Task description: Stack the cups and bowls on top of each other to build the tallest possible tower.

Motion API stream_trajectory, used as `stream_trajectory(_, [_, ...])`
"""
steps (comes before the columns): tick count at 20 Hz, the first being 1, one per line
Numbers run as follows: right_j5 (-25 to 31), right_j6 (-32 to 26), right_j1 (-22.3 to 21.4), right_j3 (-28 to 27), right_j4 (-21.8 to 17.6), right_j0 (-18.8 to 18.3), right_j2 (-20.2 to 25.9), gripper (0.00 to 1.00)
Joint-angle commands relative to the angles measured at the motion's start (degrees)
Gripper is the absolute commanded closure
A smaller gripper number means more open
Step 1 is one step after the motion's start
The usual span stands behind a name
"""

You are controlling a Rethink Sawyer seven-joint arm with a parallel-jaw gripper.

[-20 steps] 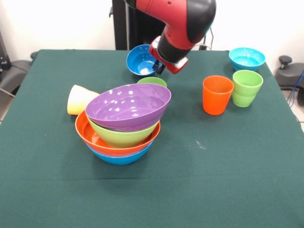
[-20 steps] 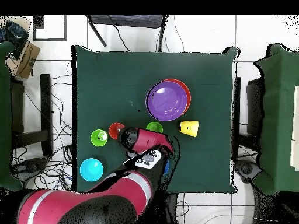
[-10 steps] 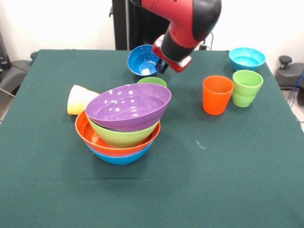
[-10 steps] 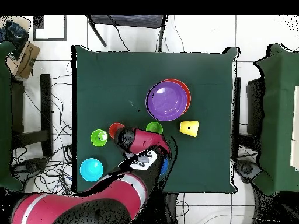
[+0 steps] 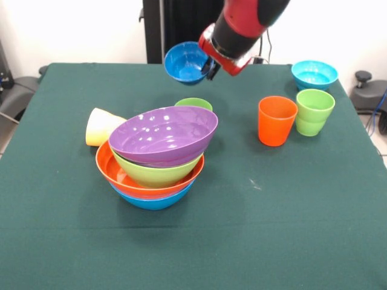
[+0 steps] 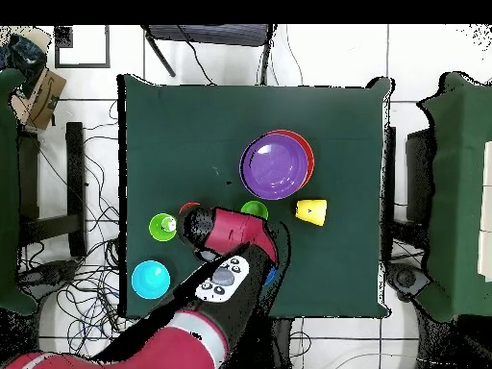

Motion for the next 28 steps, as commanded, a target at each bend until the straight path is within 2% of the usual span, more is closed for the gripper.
stream_trajectory(1, [9.19,8.67,-4.61,-2.06,-0.86,0.27,0.47,1.00])
stream_trajectory(5, [11.22,7.77,-5.68,-4.07,-1.70,0.00,-0.63,1.00])
stream_trajectory(11, [13.95,7.17,-5.01,-9.41,-2.50,-0.67,-2.19,1.00])
stream_trajectory(28, [19.68,5.89,-2.20,-24.68,-1.30,-4.97,-0.64,1.00])
